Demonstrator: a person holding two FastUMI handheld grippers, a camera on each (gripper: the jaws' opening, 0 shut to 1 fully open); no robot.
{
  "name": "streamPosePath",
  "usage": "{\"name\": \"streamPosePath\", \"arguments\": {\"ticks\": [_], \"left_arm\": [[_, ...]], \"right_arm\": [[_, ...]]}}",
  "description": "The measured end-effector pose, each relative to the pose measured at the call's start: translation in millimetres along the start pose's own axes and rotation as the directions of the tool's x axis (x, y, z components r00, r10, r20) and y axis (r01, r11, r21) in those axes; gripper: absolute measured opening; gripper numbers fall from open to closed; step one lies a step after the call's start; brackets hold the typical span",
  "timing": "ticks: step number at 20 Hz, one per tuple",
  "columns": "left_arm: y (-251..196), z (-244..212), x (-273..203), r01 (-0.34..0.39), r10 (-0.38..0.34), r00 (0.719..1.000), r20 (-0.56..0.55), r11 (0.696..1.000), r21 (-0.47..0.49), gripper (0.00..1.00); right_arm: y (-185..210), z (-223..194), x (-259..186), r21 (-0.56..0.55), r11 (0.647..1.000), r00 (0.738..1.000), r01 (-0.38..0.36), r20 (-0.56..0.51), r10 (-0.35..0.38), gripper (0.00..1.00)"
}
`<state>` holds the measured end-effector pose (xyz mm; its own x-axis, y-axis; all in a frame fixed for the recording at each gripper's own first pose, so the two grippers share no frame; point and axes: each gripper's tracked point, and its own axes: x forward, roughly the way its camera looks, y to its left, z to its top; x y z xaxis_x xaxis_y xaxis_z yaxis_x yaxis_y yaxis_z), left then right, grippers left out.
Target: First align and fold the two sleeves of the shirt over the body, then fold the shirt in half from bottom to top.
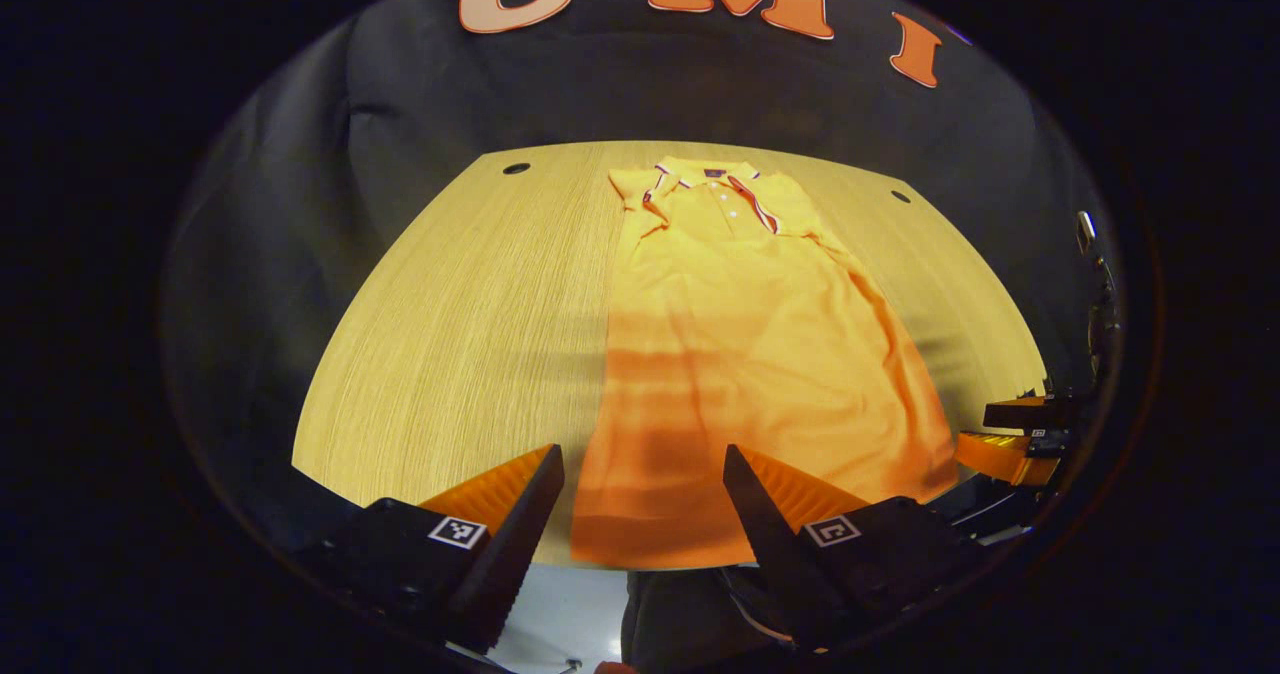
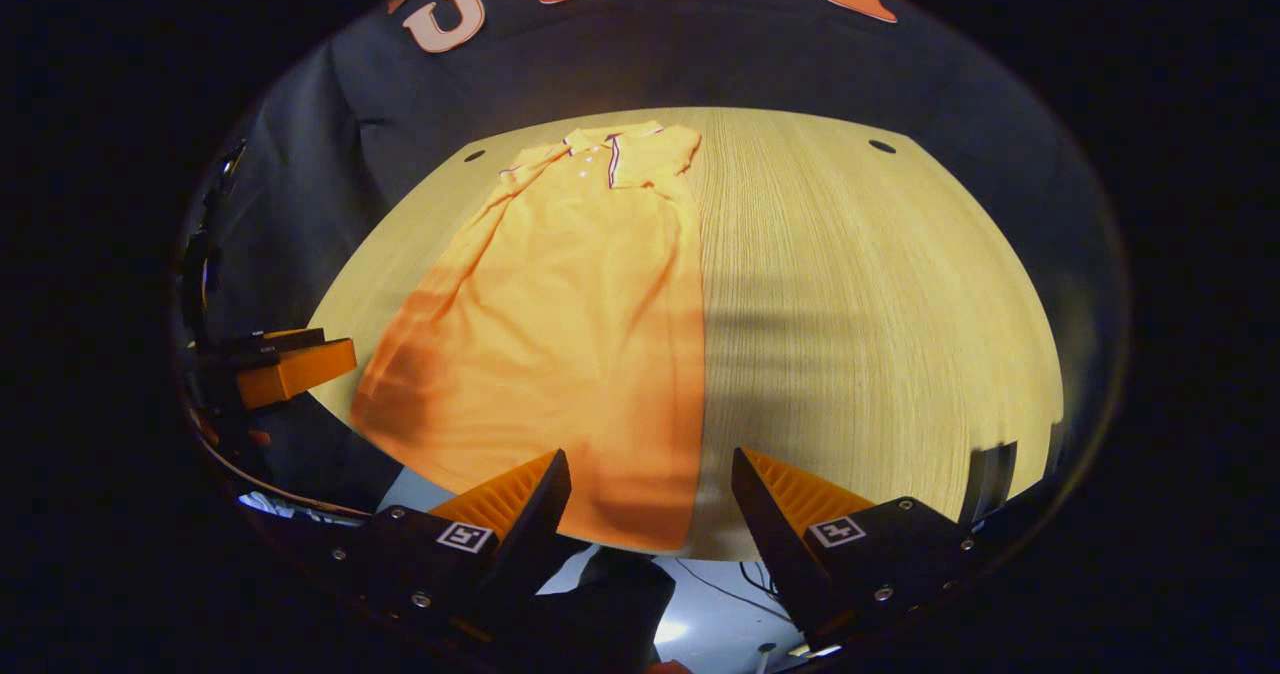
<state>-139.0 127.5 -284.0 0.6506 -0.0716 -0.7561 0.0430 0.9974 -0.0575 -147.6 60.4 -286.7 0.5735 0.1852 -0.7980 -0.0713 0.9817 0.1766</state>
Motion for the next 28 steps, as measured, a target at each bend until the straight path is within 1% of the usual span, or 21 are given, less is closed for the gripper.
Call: {"name": "streamPosePath", "arguments": {"ticks": [4, 7, 9, 10, 12, 15, 16, 17, 18, 19, 20, 22, 23, 24, 25, 26, 27, 28], "left_arm": [[1, -26, 1, 0.009, -0.010, 0.996, -0.091, 1.000, -0.011, 0.99], [5, -43, 14, 0.008, -0.010, 0.987, -0.159, 1.000, -0.016, 0.99], [8, -48, 20, -0.008, 0.008, 0.982, -0.191, 1.000, -0.001, 0.99], [8, -49, 22, -0.015, 0.017, 0.982, -0.187, 1.000, 0.015, 1.00], [10, -54, 26, -0.023, 0.030, 0.976, -0.214, 0.999, 0.034, 0.99], [7, -68, 35, -0.021, 0.025, 0.959, -0.282, 1.000, 0.018, 0.99], [6, -71, 37, -0.009, 0.012, 0.956, -0.294, 1.000, 0.013, 1.00], [7, -68, 36, -0.015, 0.023, 0.955, -0.297, 0.999, 0.028, 1.00], [9, -67, 37, -0.016, 0.024, 0.952, -0.306, 0.999, 0.030, 0.98], [7, -69, 37, -0.006, 0.005, 0.945, -0.326, 1.000, 0.000, 0.99], [7, -68, 39, -0.011, 0.006, 0.940, -0.340, 1.000, -0.015, 1.00], [7, -69, 39, 0.008, -0.005, 0.925, -0.379, 1.000, 0.006, 0.98], [5, -71, 38, 0.015, -0.007, 0.920, -0.392, 1.000, 0.017, 0.99], [2, -68, 39, 0.028, -0.012, 0.917, -0.398, 0.999, 0.034, 0.96], [-4, -66, 38, 0.048, -0.022, 0.913, -0.407, 0.997, 0.053, 0.91], [-10, -62, 39, 0.066, -0.037, 0.914, -0.403, 0.996, 0.058, 0.63], [-12, -64, 42, 0.074, -0.038, 0.911, -0.411, 0.995, 0.073, 0.36], [-14, -62, 44, 0.094, -0.054, 0.908, -0.415, 0.993, 0.077, 0.08]], "right_arm": [[1, -17, 9, 0.014, 1.000, 0.999, 0.010, -0.050, -0.009, 0.99], [3, -26, 15, 0.005, 1.000, 0.996, 0.012, -0.084, -0.012, 0.99], [4, -33, 17, -0.006, 1.000, 0.993, 0.026, -0.118, -0.026, 0.99], [5, -35, 18, -0.011, 0.999, 0.991, 0.034, -0.132, -0.035, 0.99], [5, -37, 20, -0.039, 0.998, 0.987, 0.057, -0.147, -0.062, 0.99], [6, -40, 22, -0.101, 0.991, 0.977, 0.089, -0.182, -0.107, 0.99], [4, -41, 23, -0.126, 0.987, 0.972, 0.102, -0.199, -0.125, 0.99], [3, -41, 23, -0.139, 0.985, 0.968, 0.104, -0.212, -0.133, 0.98], [3, -41, 21, -0.143, 0.985, 0.964, 0.101, -0.232, -0.132, 0.96], [2, -42, 21, -0.142, 0.985, 0.959, 0.101, -0.251, -0.135, 0.95], [0, -41, 23, -0.138, 0.985, 0.953, 0.104, -0.270, -0.138, 0.92], [-8, -39, 22, -0.116, 0.987, 0.941, 0.114, -0.306, -0.144, 0.79], [-8, -38, 22, -0.084, 0.991, 0.938, 0.109, -0.322, -0.131, 0.65], [-6, -38, 22, -0.047, 0.995, 0.937, 0.085, -0.335, -0.096, 0.57], [-2, -37, 23, 0.005, 0.998, 0.938, 0.057, -0.343, -0.052, 0.49], [7, -37, 22, 0.049, 0.999, 0.937, 0.006, -0.350, 0.011, 0.37], [21, -40, 24, 0.083, 0.994, 0.930, -0.066, -0.357, 0.092, 0.34], [25, -49, 36, 0.127, 0.988, 0.926, -0.092, -0.353, 0.132, 0.33]]}}
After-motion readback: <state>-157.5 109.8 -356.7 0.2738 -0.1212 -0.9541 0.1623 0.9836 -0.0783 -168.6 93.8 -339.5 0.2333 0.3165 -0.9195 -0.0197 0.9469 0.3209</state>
